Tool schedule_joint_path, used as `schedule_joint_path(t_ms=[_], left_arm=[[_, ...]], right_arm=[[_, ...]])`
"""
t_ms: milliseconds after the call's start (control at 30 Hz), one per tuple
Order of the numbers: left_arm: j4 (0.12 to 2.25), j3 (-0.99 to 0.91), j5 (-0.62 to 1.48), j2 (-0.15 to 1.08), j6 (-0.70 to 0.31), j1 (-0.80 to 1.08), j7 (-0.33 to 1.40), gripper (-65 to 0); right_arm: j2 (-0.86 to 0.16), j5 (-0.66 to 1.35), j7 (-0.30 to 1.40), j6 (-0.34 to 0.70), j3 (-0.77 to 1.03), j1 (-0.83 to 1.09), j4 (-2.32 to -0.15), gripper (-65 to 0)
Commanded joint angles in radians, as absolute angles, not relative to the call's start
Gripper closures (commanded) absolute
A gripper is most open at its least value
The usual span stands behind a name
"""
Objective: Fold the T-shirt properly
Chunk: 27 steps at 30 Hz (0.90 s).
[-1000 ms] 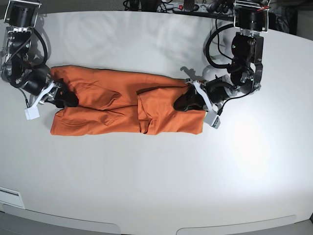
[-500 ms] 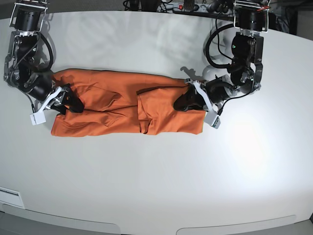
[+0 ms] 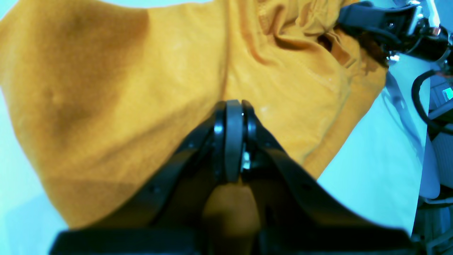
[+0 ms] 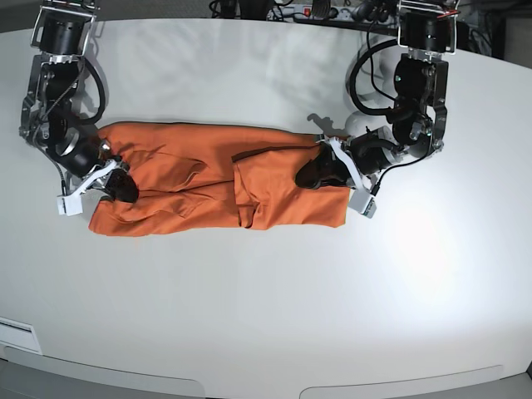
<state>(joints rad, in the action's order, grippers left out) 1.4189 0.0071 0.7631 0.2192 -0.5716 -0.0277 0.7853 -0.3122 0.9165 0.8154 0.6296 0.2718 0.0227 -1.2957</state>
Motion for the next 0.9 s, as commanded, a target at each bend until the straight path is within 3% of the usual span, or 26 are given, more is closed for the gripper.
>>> schedule_joint_path(t_ms=[0, 100, 300, 500, 700, 867], left_arm=[[1.419, 0.006, 0.712, 0.233, -0.546, -0.028, 0.839, 0.0], [1.419, 0.006, 0.714, 0.233, -0.557, -0.028, 0.839, 0.0], [1.427, 0.002, 0.855, 0.233, -0.698, -0.039, 0.866, 0.0], [1.471, -0.075, 1.092, 0.233, -0.698, -0.102, 0.990, 0.0], [1.482, -0.209, 1.164, 0.235, -0.698, -0.164, 1.106, -19.9], [1.482, -0.291, 1.155, 0.270, -0.698, -0.154, 1.109, -21.2]], right_arm=[[-0.318, 0.881, 0.863, 0.630, 0.271, 0.022, -1.299, 0.0], [-0.317, 0.882, 0.863, 0.653, 0.271, 0.022, -1.299, 0.0], [-0.326, 0.881, 0.863, 0.669, 0.272, 0.022, -1.307, 0.0], [-0.354, 0.791, 0.868, 0.662, 0.315, 0.022, -1.414, 0.0], [-0.406, 0.704, 0.879, 0.645, 0.390, 0.024, -1.579, 0.0], [-0.485, 0.702, 0.887, 0.602, 0.406, 0.025, -1.721, 0.0]])
